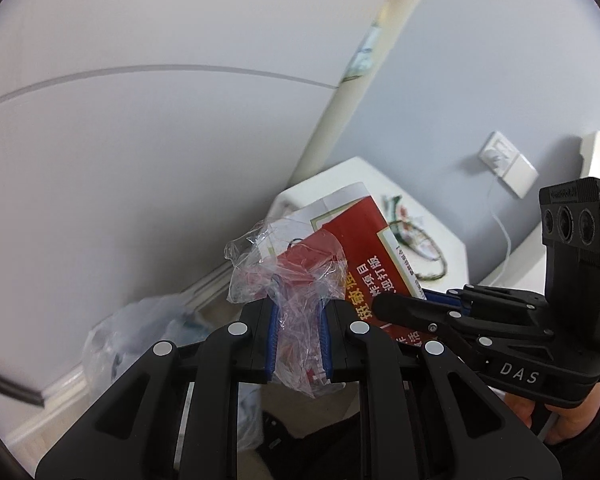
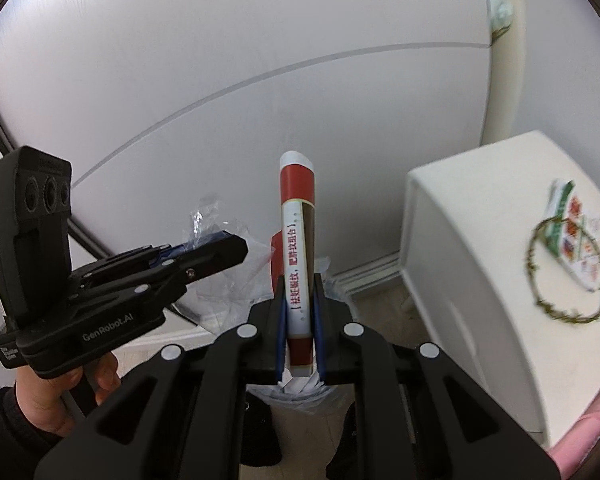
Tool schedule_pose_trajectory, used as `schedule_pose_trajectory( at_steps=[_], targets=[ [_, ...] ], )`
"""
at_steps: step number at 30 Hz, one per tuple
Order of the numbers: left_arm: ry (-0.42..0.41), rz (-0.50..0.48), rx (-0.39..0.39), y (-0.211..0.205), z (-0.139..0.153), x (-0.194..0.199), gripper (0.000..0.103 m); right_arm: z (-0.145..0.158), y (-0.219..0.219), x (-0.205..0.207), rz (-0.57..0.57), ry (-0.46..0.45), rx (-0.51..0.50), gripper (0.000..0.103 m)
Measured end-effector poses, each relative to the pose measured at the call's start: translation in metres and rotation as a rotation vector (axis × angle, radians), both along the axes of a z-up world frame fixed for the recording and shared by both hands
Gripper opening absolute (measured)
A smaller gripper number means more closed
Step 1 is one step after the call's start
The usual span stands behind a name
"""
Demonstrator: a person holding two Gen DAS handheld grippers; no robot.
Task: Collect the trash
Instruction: 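Carry the plastic wrapper and red flyer in both grippers over the wastebasket, then lower both grippers into the wastebasket and open them to drop the trash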
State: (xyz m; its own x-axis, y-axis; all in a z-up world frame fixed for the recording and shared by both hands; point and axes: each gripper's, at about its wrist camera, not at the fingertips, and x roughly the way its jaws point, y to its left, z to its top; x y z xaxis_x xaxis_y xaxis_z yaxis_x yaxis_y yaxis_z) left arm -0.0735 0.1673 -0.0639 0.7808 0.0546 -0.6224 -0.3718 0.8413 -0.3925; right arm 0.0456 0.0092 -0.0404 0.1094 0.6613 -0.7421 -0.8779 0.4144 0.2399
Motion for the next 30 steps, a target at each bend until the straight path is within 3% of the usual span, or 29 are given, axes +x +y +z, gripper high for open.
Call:
schedule_pose_trajectory(
  at_steps=[15, 30],
  targets=[
    [0.152, 0.073, -0.109, 0.040, -0.095, -0.026, 0.015, -0.113, 0.050, -0.007, 0.042, 0.132, -0.173, 0.013],
    [0.353, 0.066, -0.228, 0.064, -0.223, -0.018, 0.015, -0.221, 0.093, -0.002, 0.028, 0.208, -0.342, 0.013]
  ],
)
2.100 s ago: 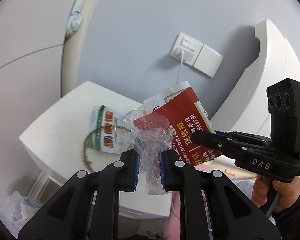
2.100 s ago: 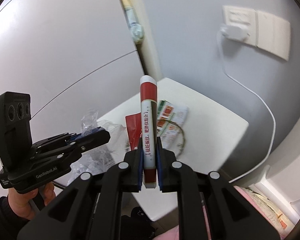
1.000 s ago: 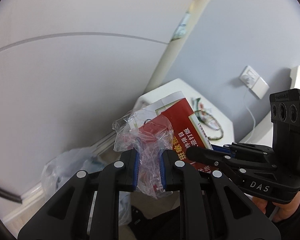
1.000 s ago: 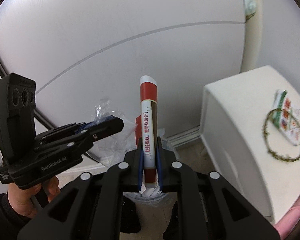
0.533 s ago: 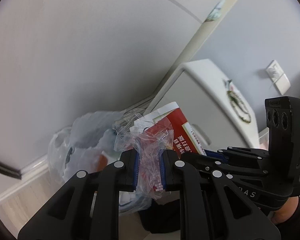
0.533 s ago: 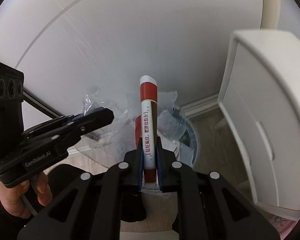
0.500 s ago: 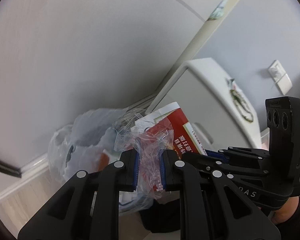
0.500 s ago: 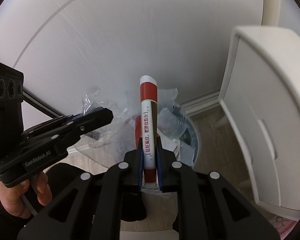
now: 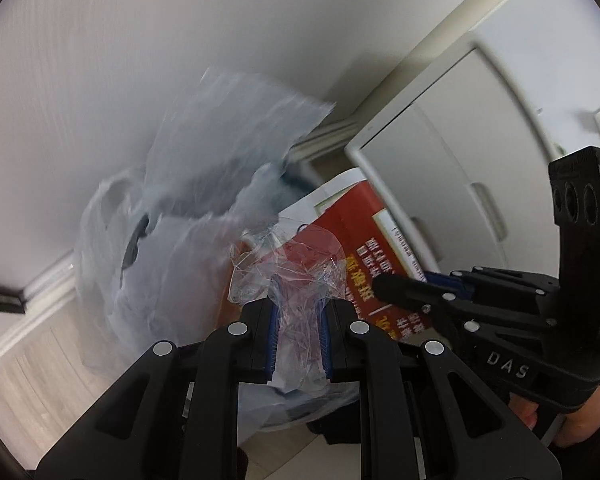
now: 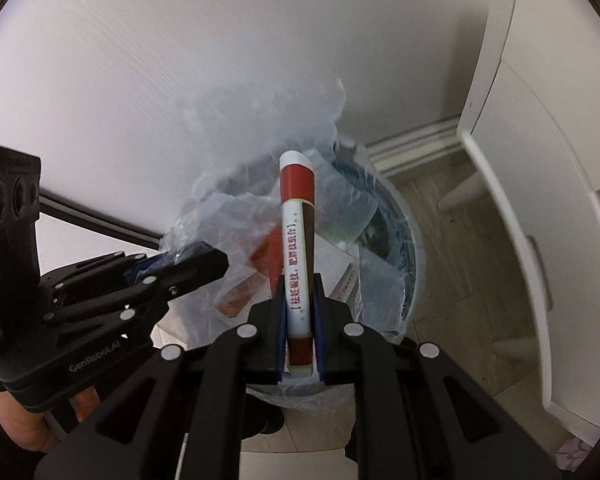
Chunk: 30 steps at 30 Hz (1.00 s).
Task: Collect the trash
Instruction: 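Lower both grippers into the wastebasket and open them to drop the trash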
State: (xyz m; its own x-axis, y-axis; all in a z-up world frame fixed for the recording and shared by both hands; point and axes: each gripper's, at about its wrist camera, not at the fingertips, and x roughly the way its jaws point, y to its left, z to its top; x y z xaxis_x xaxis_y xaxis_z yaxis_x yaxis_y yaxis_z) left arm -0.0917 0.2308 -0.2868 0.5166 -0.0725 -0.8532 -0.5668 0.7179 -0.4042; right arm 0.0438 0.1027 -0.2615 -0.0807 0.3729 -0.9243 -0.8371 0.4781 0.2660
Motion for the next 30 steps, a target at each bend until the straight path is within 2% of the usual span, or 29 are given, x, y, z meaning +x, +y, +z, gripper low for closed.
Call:
schedule_pose_trajectory(
  at_steps=[7, 13, 22, 29, 30],
  targets=[
    [0.059, 0.015, -0.062, 0.010, -0.043, 0.002, 0.015, -0.030, 0.010, -0.001, 0.021, 0.005, -0.028, 0.013],
    [0.105, -0.020, -0.058, 0.004, -0.065, 0.008, 0.015, -0.057, 0.013, 0.001, 0.026, 0.023, -0.062, 0.013],
    [0.188, -0.009, -0.066, 0.002, -0.093, 0.016, 0.015, -0.090, 0.013, 0.004, 0.012, 0.029, -0.126, 0.013],
    [0.198, -0.022, -0.037, -0.010, -0.094, 0.026, 0.015, -0.090, 0.024, -0.016, 0.063, -0.065, -0.113, 0.013],
    [0.199, -0.024, -0.032, -0.010, -0.093, 0.026, 0.017, -0.090, 0.023, -0.019, 0.072, -0.098, -0.112, 0.019]
  ],
)
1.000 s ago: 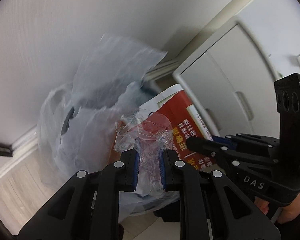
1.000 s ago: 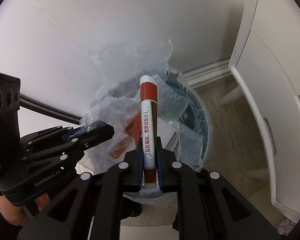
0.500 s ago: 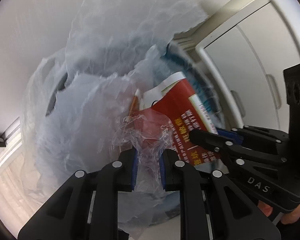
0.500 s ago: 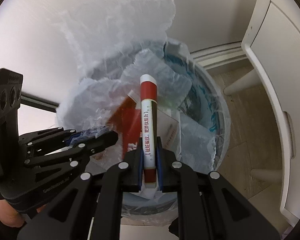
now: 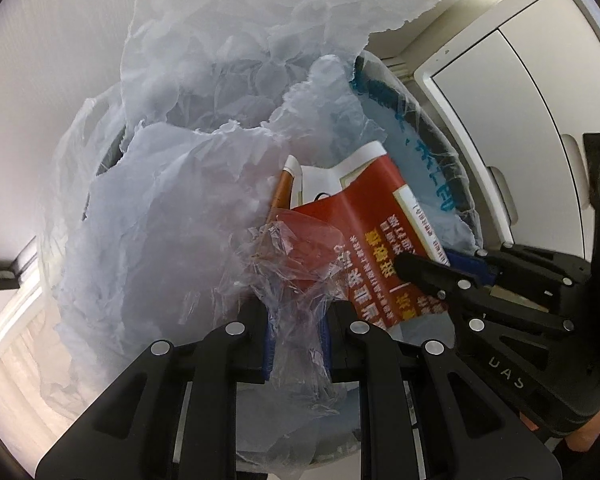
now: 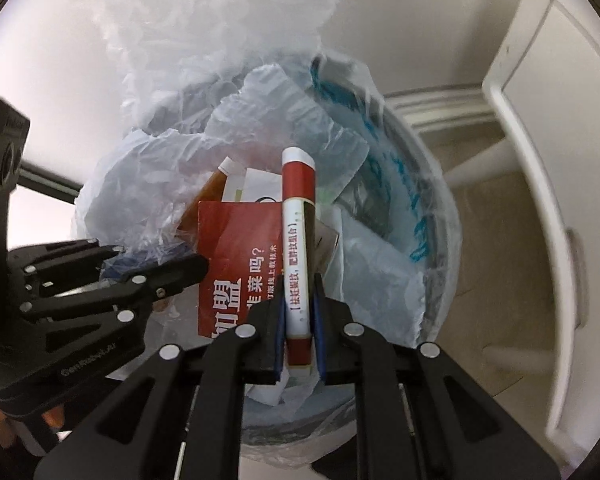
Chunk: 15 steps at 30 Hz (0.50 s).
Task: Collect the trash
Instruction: 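Lower both grippers into the wastebasket and open them to drop the trash, then withdraw both open grippers from the wastebasket toward the bedside table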
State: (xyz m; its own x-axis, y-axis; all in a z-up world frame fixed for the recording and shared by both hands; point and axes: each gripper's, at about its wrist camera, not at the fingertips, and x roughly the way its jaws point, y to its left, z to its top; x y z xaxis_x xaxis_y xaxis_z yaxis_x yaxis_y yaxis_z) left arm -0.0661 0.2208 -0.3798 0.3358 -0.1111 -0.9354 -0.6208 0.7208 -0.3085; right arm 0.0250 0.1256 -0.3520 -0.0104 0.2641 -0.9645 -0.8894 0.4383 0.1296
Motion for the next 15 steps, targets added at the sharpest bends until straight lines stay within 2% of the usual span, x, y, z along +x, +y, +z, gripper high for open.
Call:
schedule_pose_trajectory(
  at_steps=[1, 2, 3, 6, 9, 10, 13, 15],
  targets=[
    [0.000, 0.000, 0.012, -0.001, 0.003, 0.000, 0.022, 0.002, 0.000, -0.003, 0.006, -0.026, 0.002, 0.025],
    [-0.002, 0.002, 0.019, -0.004, 0.004, 0.001, 0.027, 0.005, 0.000, -0.005, 0.010, -0.048, 0.005, 0.036],
    [-0.006, 0.004, 0.024, -0.005, 0.006, 0.002, 0.029, 0.007, 0.000, -0.007, 0.011, -0.063, 0.009, 0.044],
    [-0.009, 0.004, 0.056, -0.008, 0.013, 0.001, 0.036, 0.016, -0.006, -0.005, 0.001, -0.080, 0.021, 0.050],
    [-0.008, 0.011, 0.090, -0.011, 0.019, 0.000, 0.053, 0.026, -0.010, -0.006, -0.019, -0.092, 0.033, 0.052],
    [-0.002, 0.019, 0.107, -0.010, 0.021, -0.002, 0.063, 0.028, -0.011, -0.007, -0.022, -0.096, 0.035, 0.054],
    [0.002, 0.046, 0.140, -0.004, 0.026, -0.005, 0.077, 0.034, -0.016, -0.004, -0.052, -0.103, 0.050, 0.065],
    [-0.003, 0.059, 0.153, -0.003, 0.030, -0.006, 0.079, 0.037, -0.021, -0.001, -0.070, -0.106, 0.062, 0.079]
  ],
)
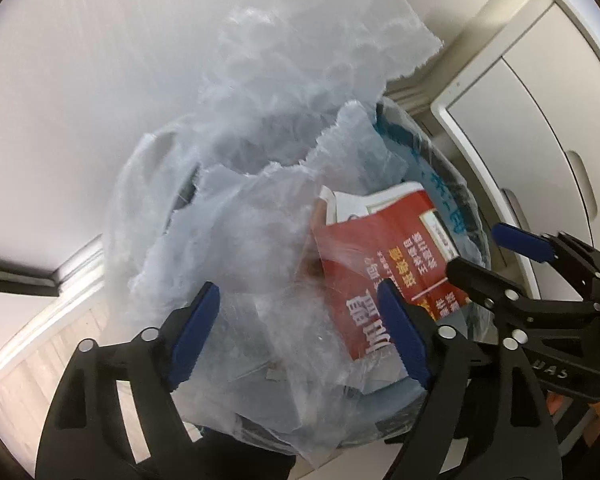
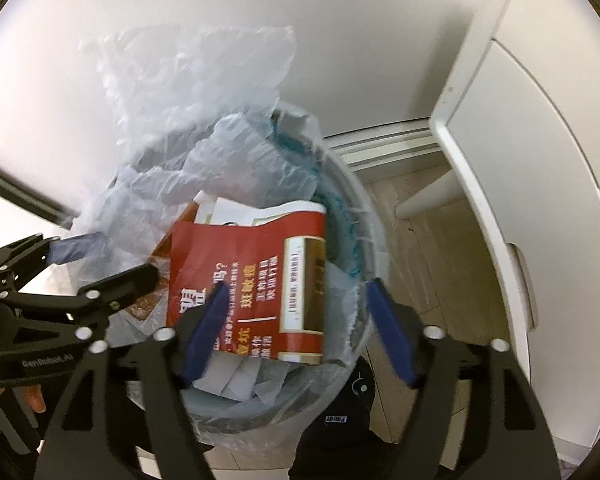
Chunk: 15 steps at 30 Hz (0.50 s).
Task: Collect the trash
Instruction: 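Withdraw both open grippers from the wastebasket toward the bedside table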
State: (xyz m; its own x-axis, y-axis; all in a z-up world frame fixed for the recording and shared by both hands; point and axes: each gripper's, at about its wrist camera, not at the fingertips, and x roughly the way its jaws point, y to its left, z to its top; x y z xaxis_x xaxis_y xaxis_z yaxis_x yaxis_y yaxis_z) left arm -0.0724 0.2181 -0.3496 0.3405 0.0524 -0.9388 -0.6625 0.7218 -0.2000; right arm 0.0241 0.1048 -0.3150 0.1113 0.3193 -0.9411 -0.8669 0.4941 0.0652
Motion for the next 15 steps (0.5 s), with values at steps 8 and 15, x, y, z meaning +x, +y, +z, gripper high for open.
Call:
schedule_pose_trajectory(
  at_steps=[8, 15],
  targets=[
    [-0.010, 0.004, 0.065, 0.000, 0.013, -0.001, 0.096, 0.033, -0.012, 0.001, -0.008, -0.045, 0.044, 0.096],
    [-0.029, 0.028, 0.141, 0.011, 0.039, -0.017, 0.097, 0.061, -0.024, 0.001, -0.008, -0.106, 0.091, 0.096]
  ],
)
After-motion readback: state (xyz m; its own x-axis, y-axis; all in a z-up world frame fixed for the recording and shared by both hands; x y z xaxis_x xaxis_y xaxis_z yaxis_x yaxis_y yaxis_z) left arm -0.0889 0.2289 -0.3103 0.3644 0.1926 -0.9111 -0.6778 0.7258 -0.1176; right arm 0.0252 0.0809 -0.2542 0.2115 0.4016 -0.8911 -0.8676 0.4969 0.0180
